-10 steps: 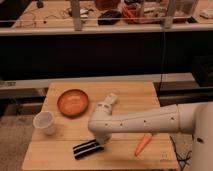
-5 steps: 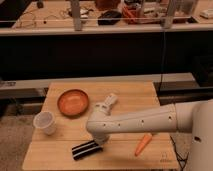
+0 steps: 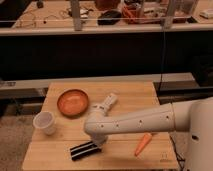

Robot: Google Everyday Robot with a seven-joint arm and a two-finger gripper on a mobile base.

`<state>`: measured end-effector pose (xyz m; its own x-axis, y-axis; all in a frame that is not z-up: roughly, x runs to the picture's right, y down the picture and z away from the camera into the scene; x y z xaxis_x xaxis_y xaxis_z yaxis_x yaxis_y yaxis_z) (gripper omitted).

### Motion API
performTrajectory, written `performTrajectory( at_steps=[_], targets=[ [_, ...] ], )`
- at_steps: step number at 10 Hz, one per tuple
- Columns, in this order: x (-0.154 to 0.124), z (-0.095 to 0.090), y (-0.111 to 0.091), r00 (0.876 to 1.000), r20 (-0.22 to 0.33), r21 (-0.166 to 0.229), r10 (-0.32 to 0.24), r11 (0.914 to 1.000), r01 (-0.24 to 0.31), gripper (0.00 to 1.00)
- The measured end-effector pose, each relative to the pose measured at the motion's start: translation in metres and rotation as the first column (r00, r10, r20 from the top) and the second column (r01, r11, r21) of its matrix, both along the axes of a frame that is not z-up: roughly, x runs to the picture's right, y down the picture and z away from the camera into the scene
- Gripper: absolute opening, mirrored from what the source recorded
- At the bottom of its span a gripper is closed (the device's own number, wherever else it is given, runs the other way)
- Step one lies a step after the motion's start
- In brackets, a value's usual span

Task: Push the eraser across the table

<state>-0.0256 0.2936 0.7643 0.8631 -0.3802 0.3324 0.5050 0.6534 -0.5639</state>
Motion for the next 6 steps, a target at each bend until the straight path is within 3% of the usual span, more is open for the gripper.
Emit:
performTrajectory(
  at_steps=[6],
  targets=[
    [-0.0069,-0.0028,0.005,1.0,0.002,-0.004,-0.014,0.9999,0.014,0.01]
  ],
)
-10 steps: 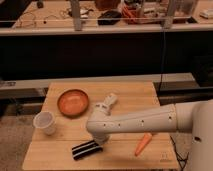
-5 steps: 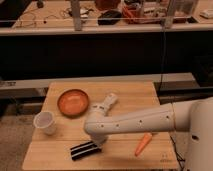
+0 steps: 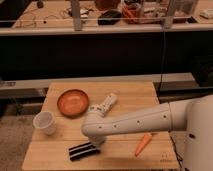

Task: Push the eraser across the table

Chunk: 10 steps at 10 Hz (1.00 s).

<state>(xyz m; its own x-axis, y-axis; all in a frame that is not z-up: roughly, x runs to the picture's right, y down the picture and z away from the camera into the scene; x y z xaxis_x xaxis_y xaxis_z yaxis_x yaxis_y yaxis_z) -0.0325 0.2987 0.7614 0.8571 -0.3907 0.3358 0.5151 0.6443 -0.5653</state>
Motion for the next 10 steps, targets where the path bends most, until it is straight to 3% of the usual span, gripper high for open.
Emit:
performTrajectory(
  at_steps=[10],
  targets=[
    [-0.0107,-0.0026,0.0055,1.0,0.001,-0.006,-0.012,0.9999,0.012,0.01]
  ],
)
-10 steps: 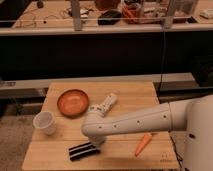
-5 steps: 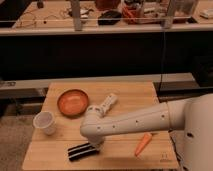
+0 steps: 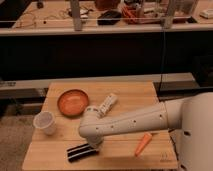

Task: Push the eraser across the table

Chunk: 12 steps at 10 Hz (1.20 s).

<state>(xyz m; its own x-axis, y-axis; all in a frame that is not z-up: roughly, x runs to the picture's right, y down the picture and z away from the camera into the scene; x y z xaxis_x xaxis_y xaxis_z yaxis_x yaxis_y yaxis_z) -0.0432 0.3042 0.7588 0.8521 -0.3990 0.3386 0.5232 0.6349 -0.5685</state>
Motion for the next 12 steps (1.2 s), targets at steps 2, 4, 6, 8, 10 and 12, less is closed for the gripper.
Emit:
performTrajectory(
  at_steps=[2,4,6,8,10,12],
  targets=[
    [-0.0006,-0.0018,-0.0009,1.0,0.0,-0.001,0.002,1.0,-0.002,0.01],
    [-0.0013,-0.0008,0.0001,1.0,0.001,-0.001,-0.006,1.0,0.006,0.01],
    [-0.0051,0.0004,0.0018,1.0,0.001,-0.001,-0.005,1.0,0.005,0.01],
    [-0.0054,-0.003,0.0007,1.0,0.0,-0.004,-0.002,1.0,0.002,0.01],
    [-0.0074,-0.0016,0.0032,1.0,0.002,-0.004,-0.012,0.9999,0.012,0.01],
    [-0.0093,-0.0025,0.0037,1.0,0.001,-0.005,-0.009,0.9999,0.009,0.01]
  ],
)
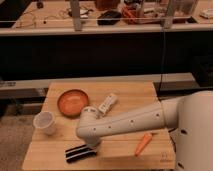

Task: Push the eraser across the table

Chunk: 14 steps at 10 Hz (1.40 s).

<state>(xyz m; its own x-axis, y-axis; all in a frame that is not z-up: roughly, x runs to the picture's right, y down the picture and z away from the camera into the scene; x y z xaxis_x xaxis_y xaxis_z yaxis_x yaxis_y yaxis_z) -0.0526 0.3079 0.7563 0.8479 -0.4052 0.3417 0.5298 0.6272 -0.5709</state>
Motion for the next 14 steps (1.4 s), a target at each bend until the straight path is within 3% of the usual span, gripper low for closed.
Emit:
performTrajectory(
  at_steps=[14],
  targets=[
    [-0.01,-0.006,0.003,1.0,0.002,-0.008,-0.006,1.0,0.006,0.01]
  ],
)
